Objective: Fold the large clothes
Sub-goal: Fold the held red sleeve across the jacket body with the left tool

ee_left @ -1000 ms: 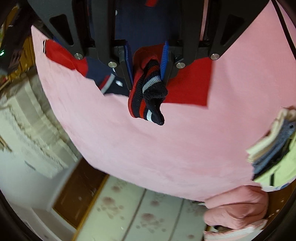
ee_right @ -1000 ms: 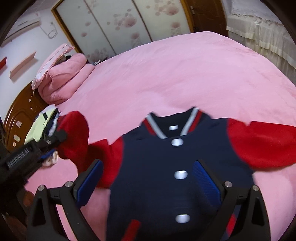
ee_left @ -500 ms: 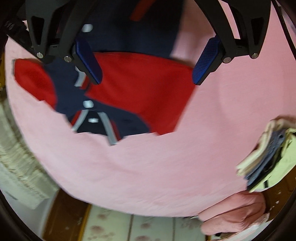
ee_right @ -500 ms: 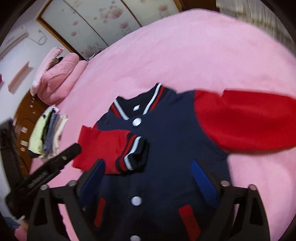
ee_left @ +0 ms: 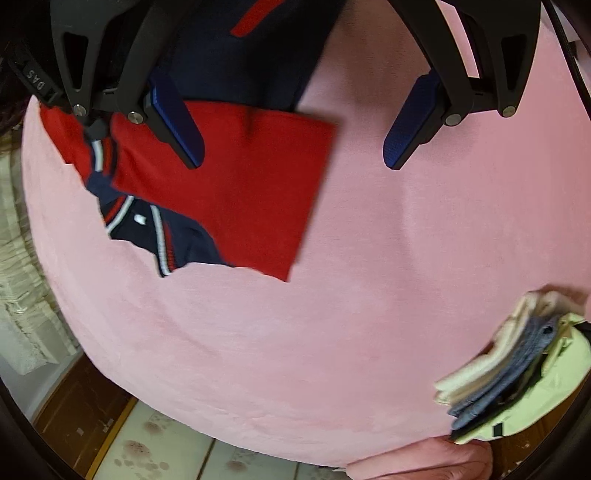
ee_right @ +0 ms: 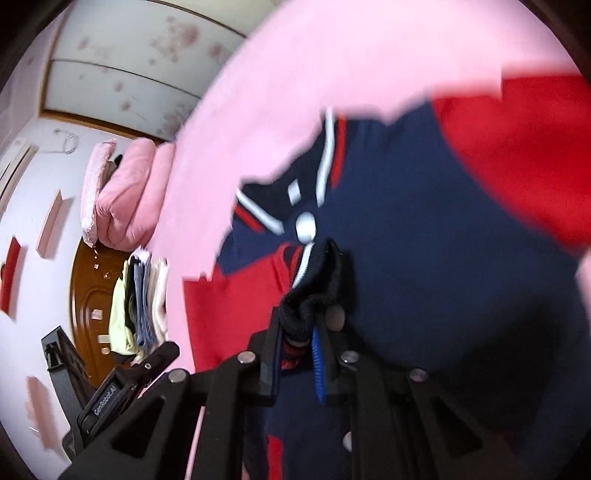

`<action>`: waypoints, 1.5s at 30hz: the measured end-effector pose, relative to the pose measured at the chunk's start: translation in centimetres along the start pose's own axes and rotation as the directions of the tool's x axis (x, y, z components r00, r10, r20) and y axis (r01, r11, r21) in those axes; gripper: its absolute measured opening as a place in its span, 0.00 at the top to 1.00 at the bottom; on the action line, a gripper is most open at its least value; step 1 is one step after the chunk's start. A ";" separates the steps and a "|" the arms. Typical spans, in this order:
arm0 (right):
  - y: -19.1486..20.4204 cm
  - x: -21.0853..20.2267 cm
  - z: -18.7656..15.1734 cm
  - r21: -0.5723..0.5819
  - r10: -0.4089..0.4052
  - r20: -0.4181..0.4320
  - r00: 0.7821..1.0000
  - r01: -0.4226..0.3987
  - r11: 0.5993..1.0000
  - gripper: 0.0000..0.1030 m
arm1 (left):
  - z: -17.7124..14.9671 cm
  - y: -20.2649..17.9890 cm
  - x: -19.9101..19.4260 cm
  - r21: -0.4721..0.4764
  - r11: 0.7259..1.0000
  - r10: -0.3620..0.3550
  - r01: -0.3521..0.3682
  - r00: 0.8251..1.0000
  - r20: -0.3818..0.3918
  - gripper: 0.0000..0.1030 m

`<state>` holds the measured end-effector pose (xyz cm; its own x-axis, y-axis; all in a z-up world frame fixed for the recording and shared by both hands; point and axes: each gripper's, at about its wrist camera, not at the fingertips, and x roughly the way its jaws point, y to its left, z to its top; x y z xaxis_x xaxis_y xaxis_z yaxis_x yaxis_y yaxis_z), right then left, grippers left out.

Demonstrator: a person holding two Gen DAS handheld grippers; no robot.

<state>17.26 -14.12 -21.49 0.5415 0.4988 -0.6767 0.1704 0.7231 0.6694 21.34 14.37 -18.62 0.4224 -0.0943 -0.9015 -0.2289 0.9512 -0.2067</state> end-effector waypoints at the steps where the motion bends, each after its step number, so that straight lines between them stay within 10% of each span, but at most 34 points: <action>1: 0.3 -1.0 0.5 -0.039 -0.025 0.034 0.999 0.027 0.999 0.87 | 0.0 -0.3 0.2 0.003 1.000 -0.015 0.015 1.000 0.000 0.08; 16: -1.1 -2.3 3.1 -0.120 -0.393 0.087 0.916 0.401 0.908 0.72 | 0.7 -5.5 2.1 0.173 0.982 0.080 -0.079 0.997 0.002 0.09; 19: 0.4 -2.3 2.9 -0.177 -0.238 0.137 0.962 0.260 0.949 0.72 | 1.3 -5.9 2.3 0.189 0.981 0.030 -0.032 0.999 0.012 0.28; 21: 1.3 0.2 3.0 -0.215 -0.063 0.027 0.998 0.067 0.974 0.72 | 1.8 -6.1 3.2 0.193 0.981 0.010 -0.009 1.000 -0.005 0.50; 25: 2.7 6.4 2.7 -0.246 0.061 -0.165 0.984 -0.101 0.964 0.88 | 2.8 -6.0 6.1 0.144 0.987 -0.063 0.072 0.995 -0.071 0.71; 29: 1.6 7.4 4.0 -0.285 -0.124 -0.061 0.990 0.101 0.953 1.00 | 3.9 -5.4 8.7 0.150 0.989 0.022 -0.013 0.998 -0.059 0.73; 31: -0.7 5.6 4.5 -0.239 -0.308 0.086 0.947 0.320 0.917 1.00 | 4.3 -5.1 9.2 0.112 0.994 -0.008 0.015 0.998 -0.064 0.74; 33: -1.9 4.3 4.6 -0.220 -0.293 0.103 0.951 0.309 0.925 1.00 | 4.4 -5.2 9.0 0.115 0.993 0.010 -0.003 0.998 -0.061 0.74; 36: -0.1 1.7 3.9 -0.219 -0.463 0.251 0.850 0.516 0.828 1.00 | 4.2 -5.3 7.3 0.084 0.995 0.064 -0.061 0.997 -0.044 0.68; 38: 1.1 0.2 3.5 -0.218 -0.368 0.283 0.886 0.433 0.875 0.98 | 3.4 -5.2 6.1 0.047 0.999 -0.007 0.010 0.998 -0.058 0.58; 41: 2.1 1.3 2.7 -0.237 -0.132 0.112 0.985 0.156 0.959 0.98 | 1.7 -5.6 6.1 0.030 0.993 -0.106 0.110 0.986 -0.125 0.58; 43: 2.7 4.1 1.7 -0.257 -0.081 -0.025 0.996 0.072 0.964 0.98 | 0.4 -6.0 7.1 0.095 0.994 -0.030 0.047 0.986 -0.166 0.58; 45: 2.4 5.2 0.7 -0.299 -0.226 -0.031 0.974 0.207 0.932 0.98 | -0.1 -5.9 7.1 0.153 0.988 0.038 -0.016 0.989 -0.145 0.58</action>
<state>21.02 -10.15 -23.21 0.4630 0.3370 -0.8198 0.0245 0.9197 0.3918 25.57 8.05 -23.81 0.2818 -0.0994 -0.9543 -0.0988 0.9863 -0.1319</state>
